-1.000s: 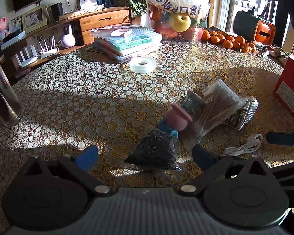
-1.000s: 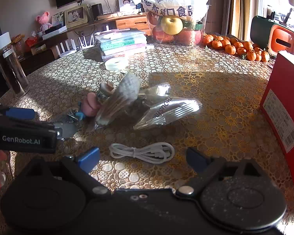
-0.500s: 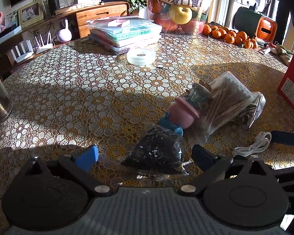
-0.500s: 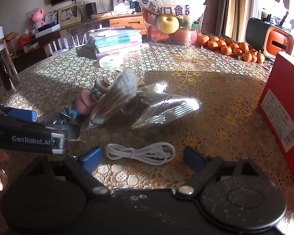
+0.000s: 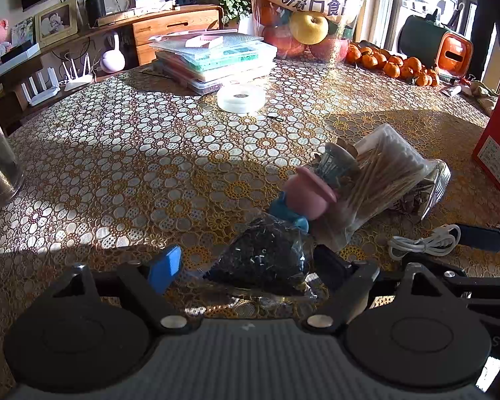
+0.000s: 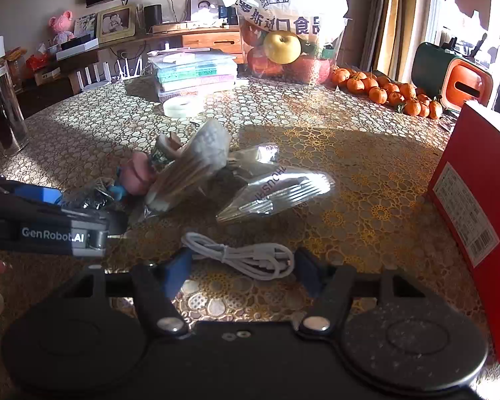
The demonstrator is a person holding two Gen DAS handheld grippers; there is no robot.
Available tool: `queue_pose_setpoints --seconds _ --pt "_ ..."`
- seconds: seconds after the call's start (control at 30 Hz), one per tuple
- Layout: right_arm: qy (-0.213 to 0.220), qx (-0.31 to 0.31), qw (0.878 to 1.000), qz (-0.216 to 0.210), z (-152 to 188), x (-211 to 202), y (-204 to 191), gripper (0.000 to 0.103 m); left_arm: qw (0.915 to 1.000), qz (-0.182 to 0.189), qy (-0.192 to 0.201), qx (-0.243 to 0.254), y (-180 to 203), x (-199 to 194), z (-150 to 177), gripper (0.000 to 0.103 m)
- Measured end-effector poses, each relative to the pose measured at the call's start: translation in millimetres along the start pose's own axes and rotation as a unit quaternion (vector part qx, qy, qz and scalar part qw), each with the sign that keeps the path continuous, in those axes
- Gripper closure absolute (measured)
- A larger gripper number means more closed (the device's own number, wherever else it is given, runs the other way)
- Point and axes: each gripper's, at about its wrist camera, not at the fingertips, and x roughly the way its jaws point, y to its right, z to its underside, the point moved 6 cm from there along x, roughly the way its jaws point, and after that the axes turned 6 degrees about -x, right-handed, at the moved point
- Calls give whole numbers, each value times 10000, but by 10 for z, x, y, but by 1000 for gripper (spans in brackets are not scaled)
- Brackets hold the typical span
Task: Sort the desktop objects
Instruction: 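Grasp the black mesh bag with the left gripper while the right grasps the white cable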
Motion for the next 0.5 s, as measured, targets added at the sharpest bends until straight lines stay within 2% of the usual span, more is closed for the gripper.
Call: queue_pose_setpoints --seconds 0.13,0.23,0.4,0.5 --pt "-4 -13 10000 3 -9 -6 20 46 10000 13 30 25 15 -22 -6 32" --pt "23 -21 10000 16 -12 -17 35 54 10000 10 61 41 27 -41 -8 45" --pt "24 -48 10000 8 1 -47 65 74 10000 -26 59 60 39 -54 -2 51" --pt "28 -50 10000 -17 14 -79 83 82 9999 -60 42 70 48 -70 5 54"
